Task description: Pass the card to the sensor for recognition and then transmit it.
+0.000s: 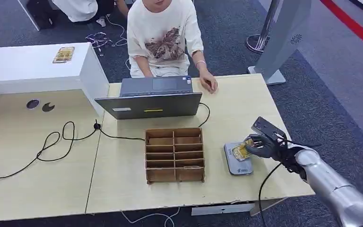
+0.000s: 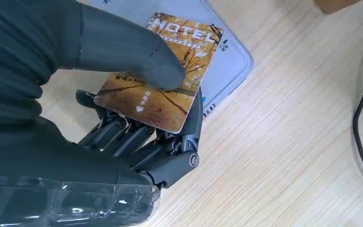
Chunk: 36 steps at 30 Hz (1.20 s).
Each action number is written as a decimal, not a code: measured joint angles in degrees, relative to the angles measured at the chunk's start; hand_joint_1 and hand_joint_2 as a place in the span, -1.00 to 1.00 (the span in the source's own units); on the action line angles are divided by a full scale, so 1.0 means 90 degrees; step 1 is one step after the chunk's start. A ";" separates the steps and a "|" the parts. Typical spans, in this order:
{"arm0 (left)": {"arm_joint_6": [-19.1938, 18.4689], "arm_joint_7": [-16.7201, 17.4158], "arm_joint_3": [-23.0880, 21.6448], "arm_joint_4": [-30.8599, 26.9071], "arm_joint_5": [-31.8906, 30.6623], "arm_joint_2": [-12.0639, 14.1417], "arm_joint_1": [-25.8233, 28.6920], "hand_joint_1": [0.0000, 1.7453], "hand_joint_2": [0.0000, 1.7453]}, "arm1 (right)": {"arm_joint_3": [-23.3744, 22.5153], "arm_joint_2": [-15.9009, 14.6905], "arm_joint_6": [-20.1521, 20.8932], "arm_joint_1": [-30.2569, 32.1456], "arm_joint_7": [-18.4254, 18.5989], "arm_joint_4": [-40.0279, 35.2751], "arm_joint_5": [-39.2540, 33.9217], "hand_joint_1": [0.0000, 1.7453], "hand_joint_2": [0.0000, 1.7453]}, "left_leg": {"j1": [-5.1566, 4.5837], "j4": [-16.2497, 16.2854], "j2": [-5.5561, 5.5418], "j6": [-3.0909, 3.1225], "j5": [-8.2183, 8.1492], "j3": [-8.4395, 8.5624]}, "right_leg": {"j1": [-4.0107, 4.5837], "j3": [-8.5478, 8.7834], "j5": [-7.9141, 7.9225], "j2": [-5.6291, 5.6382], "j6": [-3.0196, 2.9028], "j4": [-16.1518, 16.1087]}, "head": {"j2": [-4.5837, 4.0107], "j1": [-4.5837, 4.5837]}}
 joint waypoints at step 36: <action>0.0107 -0.0005 0.0000 0.0000 0.0024 -0.0002 0.0009 -1.00 -1.00 | -0.0298 0.0632 -0.0627 -0.0365 -0.0223 0.0923 0.1179 1.00 1.00 | 0.0000 0.0001 0.0012 0.0002 0.0004 0.0010 | 0.0000 0.0005 0.0012 0.0015 0.0011 -0.0001 | 0.0000 0.0000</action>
